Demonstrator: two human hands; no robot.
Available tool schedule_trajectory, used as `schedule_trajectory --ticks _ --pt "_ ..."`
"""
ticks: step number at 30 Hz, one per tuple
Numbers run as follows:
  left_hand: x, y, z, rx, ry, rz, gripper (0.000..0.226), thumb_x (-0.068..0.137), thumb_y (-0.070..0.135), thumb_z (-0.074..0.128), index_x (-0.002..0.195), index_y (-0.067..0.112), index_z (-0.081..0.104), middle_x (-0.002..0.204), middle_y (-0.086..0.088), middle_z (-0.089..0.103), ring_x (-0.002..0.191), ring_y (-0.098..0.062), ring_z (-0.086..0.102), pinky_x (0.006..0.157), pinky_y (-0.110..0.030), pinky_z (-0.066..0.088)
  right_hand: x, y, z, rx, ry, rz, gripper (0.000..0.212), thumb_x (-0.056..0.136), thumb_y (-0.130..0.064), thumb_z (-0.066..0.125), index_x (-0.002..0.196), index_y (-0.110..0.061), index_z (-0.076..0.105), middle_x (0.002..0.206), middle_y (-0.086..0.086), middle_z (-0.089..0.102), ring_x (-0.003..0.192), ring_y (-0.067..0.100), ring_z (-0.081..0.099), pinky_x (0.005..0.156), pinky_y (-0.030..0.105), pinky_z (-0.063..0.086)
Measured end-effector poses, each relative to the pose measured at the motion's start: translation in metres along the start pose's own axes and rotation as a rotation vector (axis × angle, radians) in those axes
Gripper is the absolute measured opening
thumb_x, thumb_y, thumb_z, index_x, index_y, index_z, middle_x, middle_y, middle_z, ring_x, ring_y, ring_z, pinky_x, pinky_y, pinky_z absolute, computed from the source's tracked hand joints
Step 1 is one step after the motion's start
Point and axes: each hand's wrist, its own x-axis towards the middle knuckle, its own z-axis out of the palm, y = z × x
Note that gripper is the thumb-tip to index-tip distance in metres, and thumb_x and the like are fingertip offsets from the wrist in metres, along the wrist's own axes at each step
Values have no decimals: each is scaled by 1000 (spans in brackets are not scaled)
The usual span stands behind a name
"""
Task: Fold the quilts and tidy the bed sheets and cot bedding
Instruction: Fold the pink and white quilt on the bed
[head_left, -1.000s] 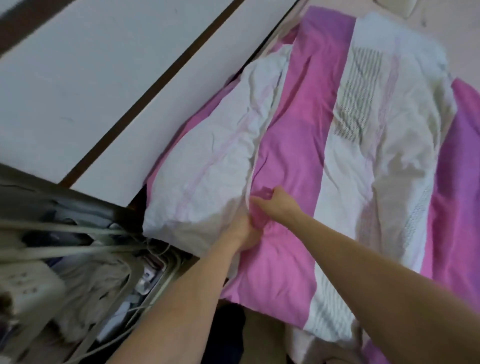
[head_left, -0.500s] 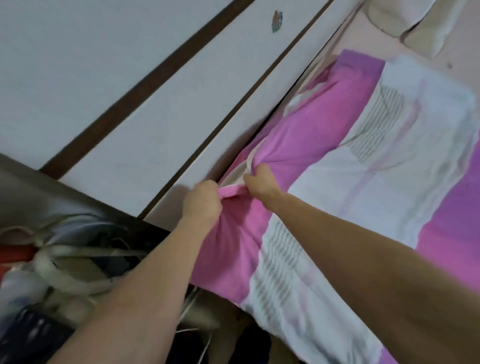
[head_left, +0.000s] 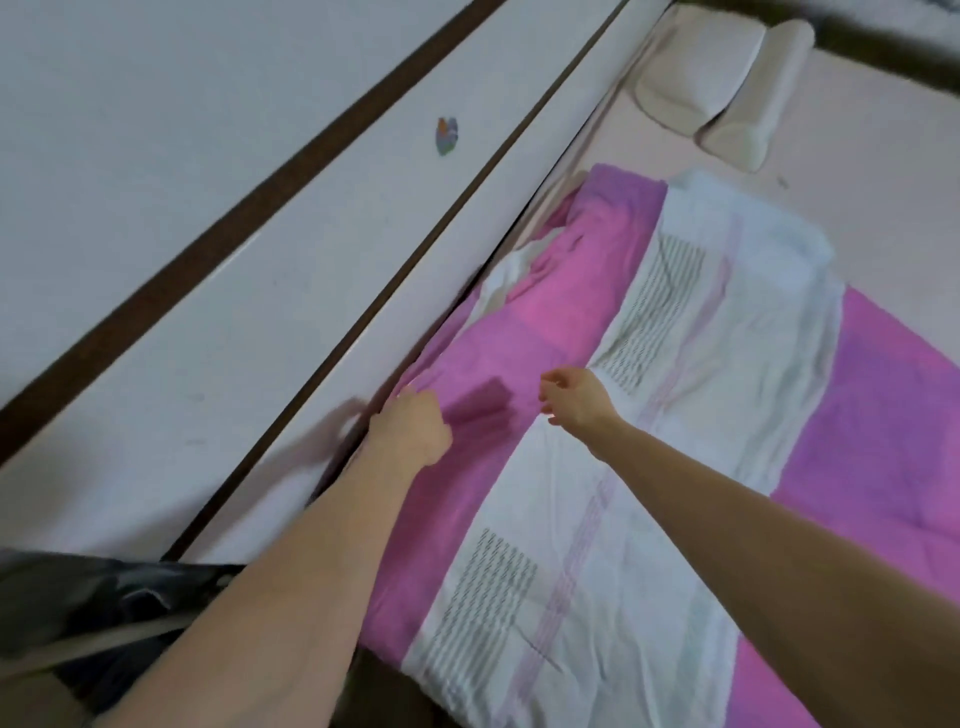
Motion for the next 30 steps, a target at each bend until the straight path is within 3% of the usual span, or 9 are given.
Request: schedule_trajectory --ticks 3,8,14,17,19,22,24,27,30 --pt "30 43 -28 27 69 92 40 95 30 52 127 8 50 131 -16 50 121 -35 49 97 -45 43 29 -12 -46 -92 78 -27 26 92 -9 48 108 2 65 103 20 66 98 37 61 88 42 49" --pt "92 94 -63 28 90 127 46 96 36 50 132 8 47 130 -16 54 120 -35 51 97 -44 43 88 -26 -95 -191 127 -72 32 96 -15 47 124 -7 60 123 14 62 113 31 57 97 34 45" --pt "181 126 -56 -160 65 127 49 94 37 54 130 5 48 126 -15 57 116 -32 54 96 -41 46 176 -38 -115 -254 165 -120 38 98 -19 47 132 -5 50 129 13 58 112 26 58 87 26 41" --pt "228 141 -55 -297 45 217 56 88 31 59 140 16 44 138 -6 53 117 -25 56 99 -36 46 221 -43 -109 -269 199 -132 34 97 -20 44 125 -3 53 123 17 58 105 33 59 89 33 47" --pt "256 152 -56 -390 37 284 63 82 39 63 141 31 42 138 -1 54 114 -22 58 98 -32 47 253 -44 -104 -293 215 -102 34 96 -23 46 122 -3 52 122 19 55 106 35 57 93 44 48" --pt "292 171 -53 -447 18 349 75 64 70 64 132 52 38 117 9 64 99 -15 65 86 -36 54 302 -44 -103 -356 293 -36 60 91 -42 55 136 -6 38 139 19 40 127 36 41 105 48 38" --pt "318 181 -44 -478 11 344 83 58 61 72 132 47 37 102 11 67 88 -12 67 78 -35 57 337 -47 -102 -417 341 7 89 83 -57 61 146 -8 22 150 21 26 138 38 27 110 52 28" --pt "339 193 -30 -582 29 332 61 66 21 77 123 26 56 97 6 69 89 -16 67 80 -29 54 370 -47 -100 -471 321 146 106 80 -50 68 151 -8 1 155 23 11 141 41 18 110 56 25" --pt "355 195 -21 -528 66 373 30 79 25 69 109 26 68 86 7 66 83 -17 66 71 -24 48 394 -30 -99 -471 412 186 89 86 -24 63 149 0 4 147 24 25 132 42 34 102 51 37"
